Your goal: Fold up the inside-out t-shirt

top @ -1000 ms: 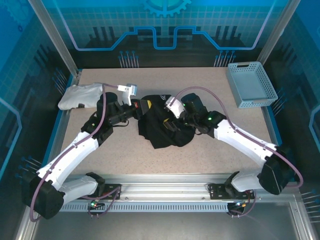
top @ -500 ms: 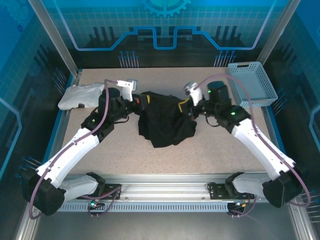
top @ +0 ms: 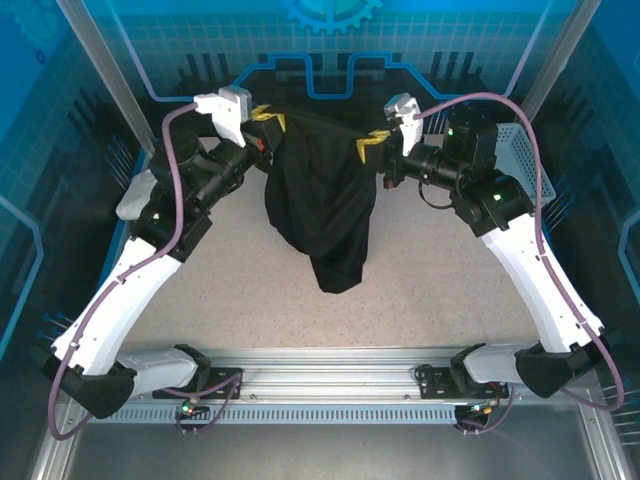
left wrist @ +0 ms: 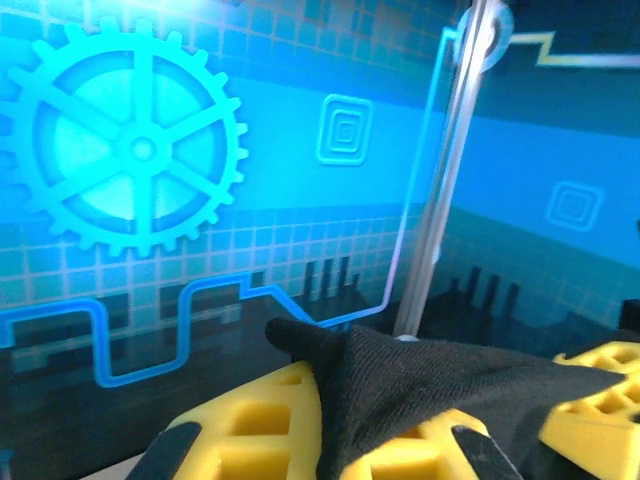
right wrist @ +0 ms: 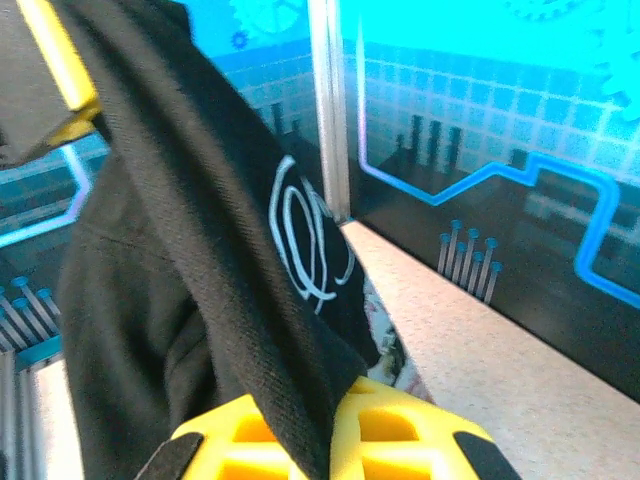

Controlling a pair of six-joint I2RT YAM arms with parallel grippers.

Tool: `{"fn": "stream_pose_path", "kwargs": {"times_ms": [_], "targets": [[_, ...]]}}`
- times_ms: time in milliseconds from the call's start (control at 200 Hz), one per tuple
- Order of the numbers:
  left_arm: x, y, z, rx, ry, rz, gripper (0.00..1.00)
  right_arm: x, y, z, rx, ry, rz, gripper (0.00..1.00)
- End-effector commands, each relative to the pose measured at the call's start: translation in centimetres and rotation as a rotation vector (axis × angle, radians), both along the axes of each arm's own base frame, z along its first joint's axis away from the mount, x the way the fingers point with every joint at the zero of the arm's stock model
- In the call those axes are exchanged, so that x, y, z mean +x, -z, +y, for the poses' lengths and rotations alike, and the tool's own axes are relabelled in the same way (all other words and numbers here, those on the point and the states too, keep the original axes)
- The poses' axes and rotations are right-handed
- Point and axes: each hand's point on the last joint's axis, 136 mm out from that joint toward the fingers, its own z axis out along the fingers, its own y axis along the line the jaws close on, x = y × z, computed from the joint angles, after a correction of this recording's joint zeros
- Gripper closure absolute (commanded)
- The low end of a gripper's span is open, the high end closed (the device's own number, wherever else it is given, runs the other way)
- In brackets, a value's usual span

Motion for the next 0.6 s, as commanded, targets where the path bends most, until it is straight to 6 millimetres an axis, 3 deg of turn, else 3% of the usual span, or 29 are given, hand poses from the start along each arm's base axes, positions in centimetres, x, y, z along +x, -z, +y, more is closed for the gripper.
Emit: {"fn": "stream_pose_path", "kwargs": {"times_ms": [0,90,175,275,420,545,595], "targets": [[0.5,1.3,3.2,-0.004,-0.147,-0.008,1.00,-1.3,2.7,0.3,0.000,-0.104,0.094,1.00],[2.3,9.0,2.2,0.046,-0.138,0.165,1.00,-2.4,5.5,1.3,0.025,-0.216,0.209,1.00],[3.3,16.1,3.0,0.100,-0.207,0.326,0.99,-3.6,7.9,2.1,0.057,-0.322,0.342,1.00],[3.3,21.7,3.5,0.159,-0.241,0.451,0.90,-4.2,10.9,2.8,0.086,-0.391,0.469,1.00],[1.6,24.9,2.5,0.217,-0.197,0.516,0.73,-3.8,13.8,3.2,0.097,-0.383,0.569,1.00],[-0.9,25.2,1.6,0.217,-0.167,0.522,0.49,-3.2,14.7,3.2,0.097,-0.343,0.598,1.00],[-2.1,25.0,0.8,0.200,-0.127,0.526,0.44,-3.0,14.8,3.1,0.096,-0.334,0.605,1.00]]}}
